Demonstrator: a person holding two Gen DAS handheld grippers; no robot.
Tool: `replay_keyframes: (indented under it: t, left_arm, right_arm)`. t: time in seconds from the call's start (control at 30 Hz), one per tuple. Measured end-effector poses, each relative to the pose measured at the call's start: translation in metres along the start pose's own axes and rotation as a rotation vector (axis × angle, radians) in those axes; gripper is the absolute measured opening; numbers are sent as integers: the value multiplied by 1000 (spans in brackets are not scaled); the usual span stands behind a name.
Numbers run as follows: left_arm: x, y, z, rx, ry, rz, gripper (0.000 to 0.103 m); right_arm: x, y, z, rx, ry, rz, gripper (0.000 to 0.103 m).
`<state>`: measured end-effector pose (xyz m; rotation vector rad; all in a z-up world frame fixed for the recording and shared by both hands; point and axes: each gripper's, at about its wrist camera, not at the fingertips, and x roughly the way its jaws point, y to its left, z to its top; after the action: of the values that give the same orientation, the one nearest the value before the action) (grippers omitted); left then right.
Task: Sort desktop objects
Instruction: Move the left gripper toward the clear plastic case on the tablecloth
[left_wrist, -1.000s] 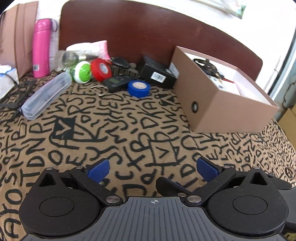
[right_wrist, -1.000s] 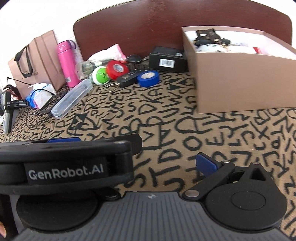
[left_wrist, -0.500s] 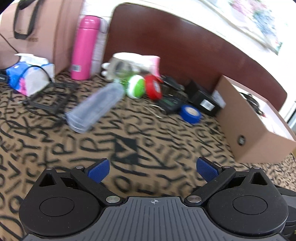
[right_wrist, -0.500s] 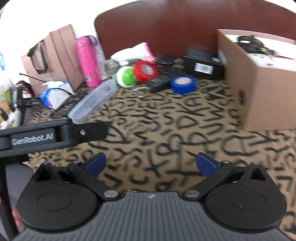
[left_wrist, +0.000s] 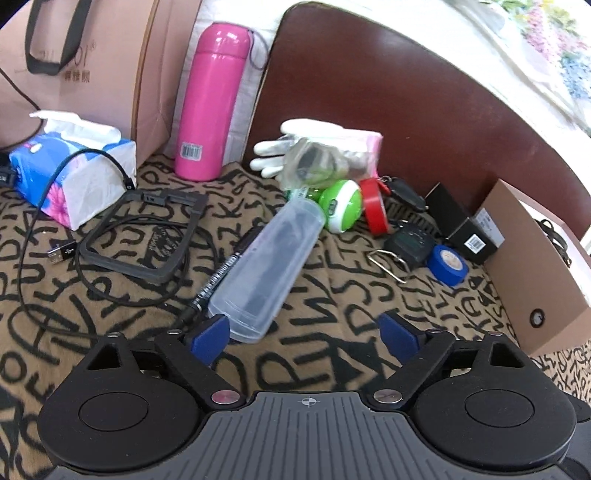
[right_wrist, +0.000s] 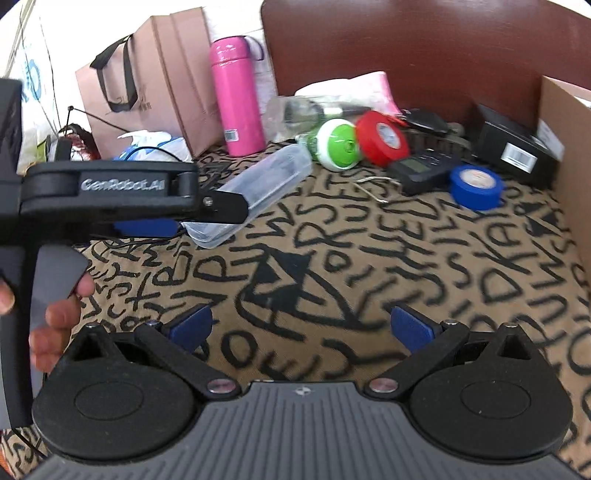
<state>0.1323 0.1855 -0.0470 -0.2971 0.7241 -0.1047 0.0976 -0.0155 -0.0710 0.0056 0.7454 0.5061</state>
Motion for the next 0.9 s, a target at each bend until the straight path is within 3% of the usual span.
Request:
replay_keyframes:
  t: [0.43, 0.57, 0.83, 0.9]
  left_arm:
    - [20, 25, 19, 4, 20, -27, 92]
    - [20, 25, 27, 40, 22, -77, 92]
    - [40, 26, 39, 126, 131, -92, 80]
    - [44, 25, 41, 145, 150, -96, 72]
  right_arm:
    - [49, 39, 16, -103, -5, 39, 100]
    - [58, 41, 22, -107, -14, 41, 100]
    - [78, 52, 36, -139, -45, 73, 96]
    - [85, 54, 40, -154, -52, 88, 96]
